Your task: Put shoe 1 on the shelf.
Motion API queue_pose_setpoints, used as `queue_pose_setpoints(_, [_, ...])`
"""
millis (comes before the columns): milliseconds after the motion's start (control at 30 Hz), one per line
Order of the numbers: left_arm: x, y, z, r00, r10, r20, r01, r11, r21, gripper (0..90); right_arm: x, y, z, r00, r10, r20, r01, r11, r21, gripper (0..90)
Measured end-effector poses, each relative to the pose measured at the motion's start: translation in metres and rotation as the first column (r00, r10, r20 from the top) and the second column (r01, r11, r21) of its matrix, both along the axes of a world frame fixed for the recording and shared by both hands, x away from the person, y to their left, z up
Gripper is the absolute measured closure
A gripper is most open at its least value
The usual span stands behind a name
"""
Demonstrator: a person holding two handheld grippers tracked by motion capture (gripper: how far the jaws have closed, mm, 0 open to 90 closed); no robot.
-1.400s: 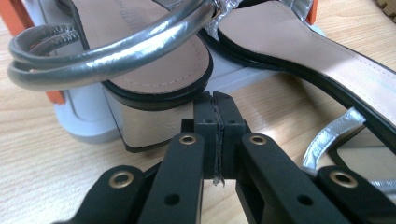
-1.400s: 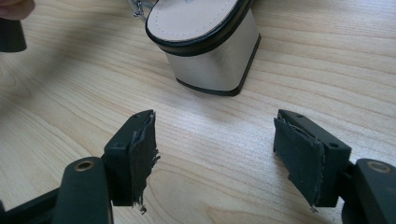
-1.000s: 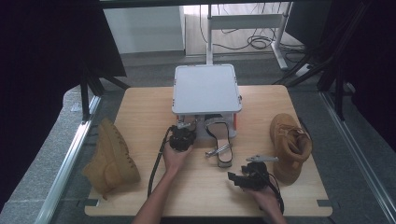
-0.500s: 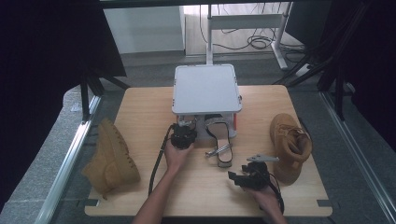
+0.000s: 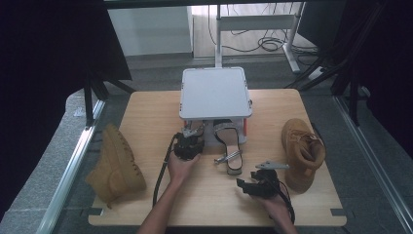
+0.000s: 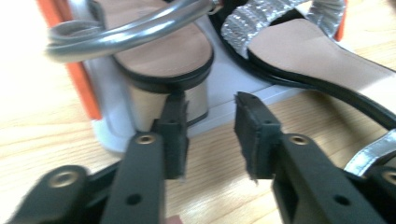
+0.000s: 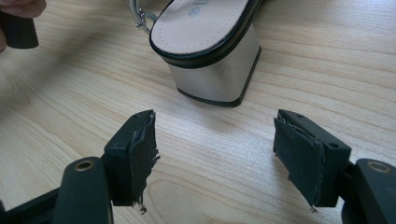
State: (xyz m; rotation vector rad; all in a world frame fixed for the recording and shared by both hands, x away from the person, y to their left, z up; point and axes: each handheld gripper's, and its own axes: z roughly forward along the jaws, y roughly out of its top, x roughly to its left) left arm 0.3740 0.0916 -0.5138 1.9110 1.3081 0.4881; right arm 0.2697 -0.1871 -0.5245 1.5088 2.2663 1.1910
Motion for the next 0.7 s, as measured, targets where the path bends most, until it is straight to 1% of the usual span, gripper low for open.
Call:
queue_pose_setpoints(67, [-0.002,0.003,0.000,0.9996,0.021,0.017,-0.022,0.9996,0.017,56.4,0.000,0.000,0.000,1.0000,-0.001,0.002,0.001,1.000,-0.001,30.0])
queue_pose_setpoints(100, [-0.002,0.005,0.000,0.9990,0.040,0.018,-0.040,0.9990,0.018,53.6,0.000,0.000,0.000,1.0000,-0.001,0.003,0.001,1.000,0.000,30.0])
queue_pose_setpoints(167, [0.001,0.006,-0.001,0.9982,0.059,0.012,-0.059,0.9981,0.017,47.4,0.001,0.000,0.000,1.0000,-0.003,0.004,0.003,1.000,-0.002,30.0])
queue_pose_setpoints(267, [0.007,0.005,-0.004,0.9975,0.070,0.000,-0.070,0.9975,0.012,42.2,0.000,0.001,0.001,1.0000,-0.006,0.005,0.006,1.000,0.004,30.0])
queue_pose_setpoints(300, [0.007,0.005,-0.004,0.9975,0.070,0.000,-0.070,0.9975,0.012,42.0,0.000,0.001,0.001,1.0000,-0.006,0.005,0.006,1.000,0.004,30.0])
queue_pose_setpoints(333, [0.012,0.002,-0.007,0.9975,0.070,-0.004,-0.070,0.9974,0.018,41.7,0.000,0.002,0.002,0.9999,-0.006,0.009,0.006,1.000,0.001,30.0])
queue_pose_setpoints(467, [0.015,-0.001,-0.010,0.9961,0.088,0.003,-0.088,0.9960,0.014,42.4,0.001,0.002,0.002,0.9998,-0.012,0.014,0.011,1.000,0.003,30.0])
queue_pose_setpoints(500, [0.017,-0.001,-0.010,0.9945,0.104,0.008,-0.104,0.9945,0.004,43.0,0.002,0.003,0.003,0.9997,-0.014,0.022,0.014,1.000,0.003,30.0])
queue_pose_setpoints(567, [0.018,-0.001,-0.010,0.9938,0.111,0.012,-0.111,0.9939,0.000,44.3,0.003,0.005,0.003,0.9995,-0.016,0.026,0.016,1.000,0.004,29.7])
queue_pose_setpoints(600, [0.019,-0.002,-0.011,0.9926,0.121,0.015,-0.120,0.9927,-0.010,44.0,0.004,0.006,0.003,0.9992,-0.017,0.035,0.017,1.000,0.000,29.5])
queue_pose_setpoints(700, [0.021,-0.004,-0.011,0.9913,0.130,0.020,-0.130,0.9915,0.003,42.7,0.007,0.010,0.005,0.9979,-0.033,0.056,0.033,0.999,-0.010,27.9])
